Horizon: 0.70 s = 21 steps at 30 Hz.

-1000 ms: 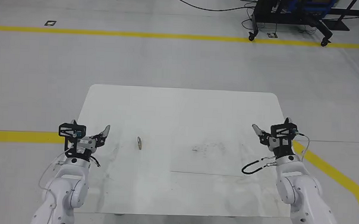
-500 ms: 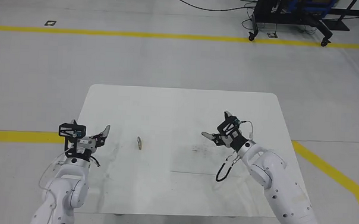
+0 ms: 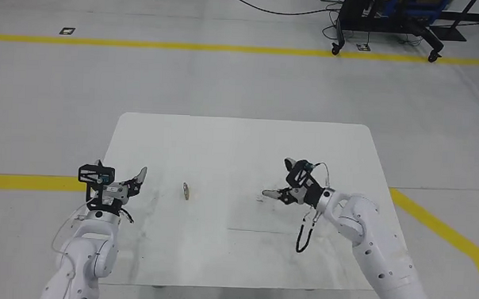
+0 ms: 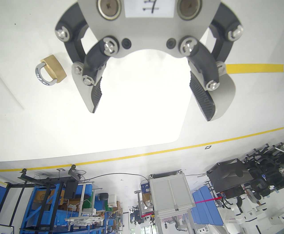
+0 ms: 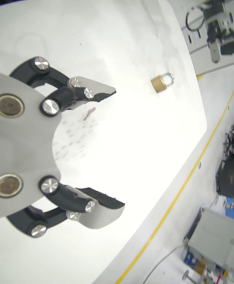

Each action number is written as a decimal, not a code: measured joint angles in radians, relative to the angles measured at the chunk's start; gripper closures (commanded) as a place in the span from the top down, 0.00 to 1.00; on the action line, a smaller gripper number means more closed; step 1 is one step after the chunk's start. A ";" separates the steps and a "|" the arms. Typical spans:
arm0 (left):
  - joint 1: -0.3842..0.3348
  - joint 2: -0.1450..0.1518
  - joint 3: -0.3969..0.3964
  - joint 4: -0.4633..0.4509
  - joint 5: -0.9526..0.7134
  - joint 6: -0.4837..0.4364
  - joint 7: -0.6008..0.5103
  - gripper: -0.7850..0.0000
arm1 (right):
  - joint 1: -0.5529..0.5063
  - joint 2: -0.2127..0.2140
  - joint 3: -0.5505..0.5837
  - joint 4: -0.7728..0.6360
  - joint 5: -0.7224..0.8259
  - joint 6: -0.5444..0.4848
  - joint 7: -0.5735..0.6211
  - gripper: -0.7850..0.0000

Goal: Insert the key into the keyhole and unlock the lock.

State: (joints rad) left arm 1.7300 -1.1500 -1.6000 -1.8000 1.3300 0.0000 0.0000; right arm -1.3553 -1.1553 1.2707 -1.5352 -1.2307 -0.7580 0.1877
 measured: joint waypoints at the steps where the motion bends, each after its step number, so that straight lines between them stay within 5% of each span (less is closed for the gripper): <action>1: 0.000 0.000 0.000 0.000 0.000 0.000 0.000 1.00 | 0.012 0.003 -0.005 0.010 -0.006 -0.046 0.025 1.00; 7: 0.000 0.000 0.000 0.000 0.000 0.000 0.000 1.00 | 0.093 0.007 -0.067 0.081 -0.003 -0.207 0.171 0.95; 8: 0.000 0.000 0.000 0.000 0.000 0.000 0.000 1.00 | 0.102 0.005 -0.080 0.084 -0.007 -0.202 0.186 0.89; 10: 0.000 0.000 0.000 0.000 0.000 0.000 0.000 1.00 | 0.118 0.002 -0.108 0.089 -0.014 -0.192 0.201 0.50; 18: 0.000 0.000 0.000 0.000 0.000 0.000 0.000 1.00 | 0.165 -0.001 -0.174 0.098 -0.096 -0.193 0.212 0.27; 21: 0.000 0.000 0.000 0.000 0.000 0.000 0.000 1.00 | 0.168 -0.001 -0.194 0.091 -0.131 -0.174 0.209 0.00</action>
State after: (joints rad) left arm 1.7300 -1.1500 -1.6000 -1.8000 1.3300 0.0000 0.0000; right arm -1.1868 -1.1566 1.0768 -1.4438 -1.3617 -0.9322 0.3971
